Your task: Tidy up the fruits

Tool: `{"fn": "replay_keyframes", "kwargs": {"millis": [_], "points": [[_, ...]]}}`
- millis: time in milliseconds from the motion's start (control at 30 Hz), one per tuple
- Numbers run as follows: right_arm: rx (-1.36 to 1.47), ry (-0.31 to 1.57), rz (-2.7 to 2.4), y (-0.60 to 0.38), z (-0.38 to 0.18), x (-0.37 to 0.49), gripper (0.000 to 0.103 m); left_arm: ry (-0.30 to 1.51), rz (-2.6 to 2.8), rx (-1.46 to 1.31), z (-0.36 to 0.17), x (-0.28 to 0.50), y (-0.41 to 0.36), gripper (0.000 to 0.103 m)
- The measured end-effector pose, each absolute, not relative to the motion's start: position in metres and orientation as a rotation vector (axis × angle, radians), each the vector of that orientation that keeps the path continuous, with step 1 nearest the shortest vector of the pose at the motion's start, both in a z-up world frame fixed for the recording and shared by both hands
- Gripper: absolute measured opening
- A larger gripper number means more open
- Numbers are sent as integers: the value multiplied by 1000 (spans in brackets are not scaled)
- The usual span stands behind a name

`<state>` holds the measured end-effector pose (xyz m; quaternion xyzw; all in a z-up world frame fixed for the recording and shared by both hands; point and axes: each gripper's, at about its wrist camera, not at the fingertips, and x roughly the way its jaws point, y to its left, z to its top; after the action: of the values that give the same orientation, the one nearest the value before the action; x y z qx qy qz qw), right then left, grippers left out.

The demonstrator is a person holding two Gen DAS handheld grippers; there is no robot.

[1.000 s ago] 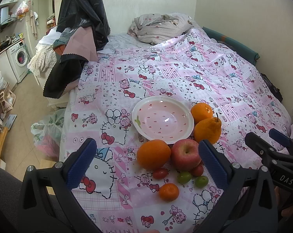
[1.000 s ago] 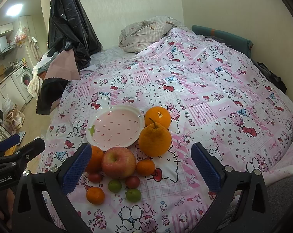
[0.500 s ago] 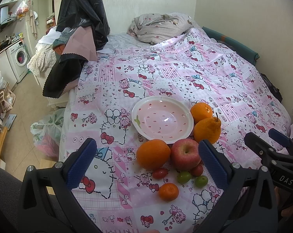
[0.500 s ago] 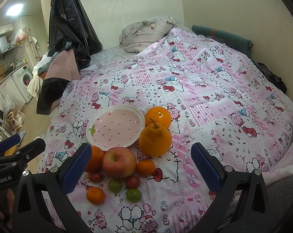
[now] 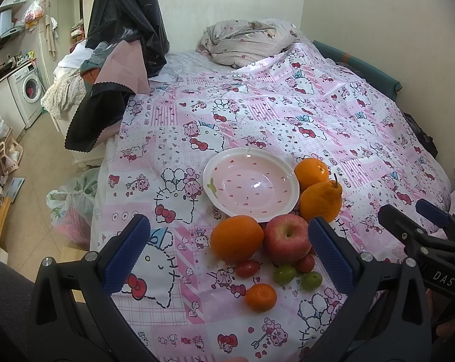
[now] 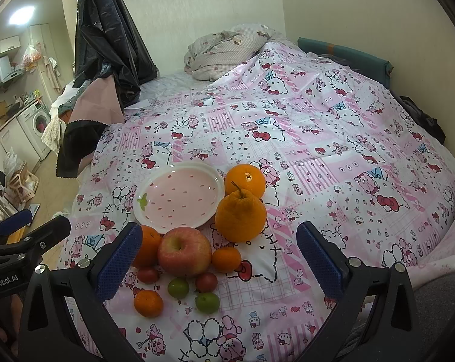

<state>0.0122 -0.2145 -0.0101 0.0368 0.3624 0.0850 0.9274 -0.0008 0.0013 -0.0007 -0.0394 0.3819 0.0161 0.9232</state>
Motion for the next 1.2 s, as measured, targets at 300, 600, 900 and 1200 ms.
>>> {"fn": "replay_keyframes", "kwargs": {"millis": [300,600,900,1200], "points": [[114,769,173,-219,-16,15,103,833,23,-95,-7,4,0,103],[208,866,223,-233,-12,37,103,938,32,-122,-24,19,7,103],[230,1197,242,-233,-50,95,103,1065,150,-169,-48,44,40,103],[431,1342,278,-242,-95,121,103,1245,138,-227,-87,55,45,102]]}}
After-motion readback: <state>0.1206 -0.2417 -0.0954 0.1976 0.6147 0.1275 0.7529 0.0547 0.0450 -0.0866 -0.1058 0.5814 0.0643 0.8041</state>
